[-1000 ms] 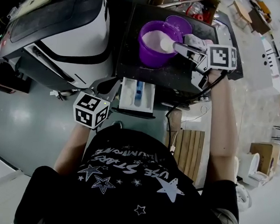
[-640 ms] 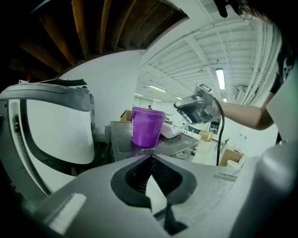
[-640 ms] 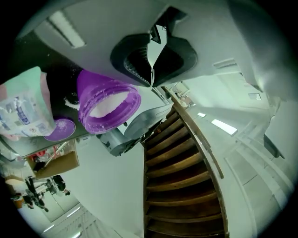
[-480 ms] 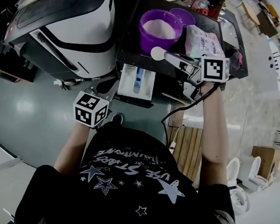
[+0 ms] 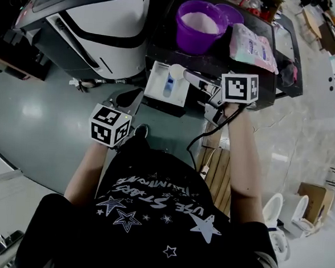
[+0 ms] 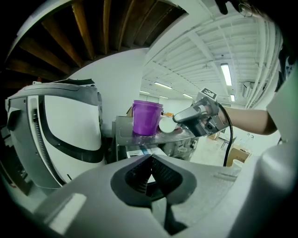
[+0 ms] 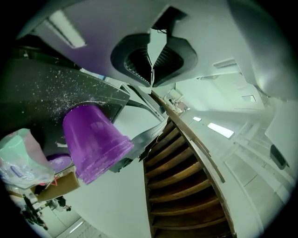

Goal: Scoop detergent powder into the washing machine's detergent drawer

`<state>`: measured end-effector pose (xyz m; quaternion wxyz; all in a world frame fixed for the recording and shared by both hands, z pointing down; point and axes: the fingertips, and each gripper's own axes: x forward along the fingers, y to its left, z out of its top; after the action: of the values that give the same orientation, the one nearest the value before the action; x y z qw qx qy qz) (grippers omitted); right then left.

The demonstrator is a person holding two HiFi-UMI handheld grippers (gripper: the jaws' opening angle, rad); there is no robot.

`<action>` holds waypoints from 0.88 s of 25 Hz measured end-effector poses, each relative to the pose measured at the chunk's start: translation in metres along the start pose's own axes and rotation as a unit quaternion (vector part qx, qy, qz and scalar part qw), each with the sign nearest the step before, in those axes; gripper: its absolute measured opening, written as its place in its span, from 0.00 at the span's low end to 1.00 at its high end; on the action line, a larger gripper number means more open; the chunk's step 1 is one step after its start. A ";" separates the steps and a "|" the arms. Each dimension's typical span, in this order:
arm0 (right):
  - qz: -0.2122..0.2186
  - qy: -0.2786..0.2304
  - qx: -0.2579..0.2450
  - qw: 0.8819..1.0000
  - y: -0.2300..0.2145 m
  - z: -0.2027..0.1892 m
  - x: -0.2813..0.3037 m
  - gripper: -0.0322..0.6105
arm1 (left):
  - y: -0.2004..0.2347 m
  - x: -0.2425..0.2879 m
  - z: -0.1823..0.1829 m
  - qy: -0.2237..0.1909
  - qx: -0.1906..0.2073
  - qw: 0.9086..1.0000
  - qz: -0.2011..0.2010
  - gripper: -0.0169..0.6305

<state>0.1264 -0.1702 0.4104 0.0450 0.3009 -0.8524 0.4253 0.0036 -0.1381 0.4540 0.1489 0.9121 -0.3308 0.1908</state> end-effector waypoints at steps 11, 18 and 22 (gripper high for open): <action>-0.079 0.056 -0.069 0.993 -0.027 -0.032 0.049 0.11 | 0.011 -0.010 -0.013 0.008 -0.005 1.000 0.029 0.03; -0.143 0.102 -0.187 0.967 -0.047 -0.041 0.080 0.11 | 0.028 -0.008 -0.015 0.012 -0.008 0.999 0.032 0.03; -0.181 0.120 -0.275 0.937 -0.056 -0.041 0.089 0.11 | 0.033 -0.007 -0.017 0.017 -0.009 0.999 0.027 0.03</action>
<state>0.0777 -0.2074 0.5053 0.3044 0.3728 -0.8553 0.1920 -0.0276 -0.1519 0.4705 0.1575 0.8980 -0.3544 0.2077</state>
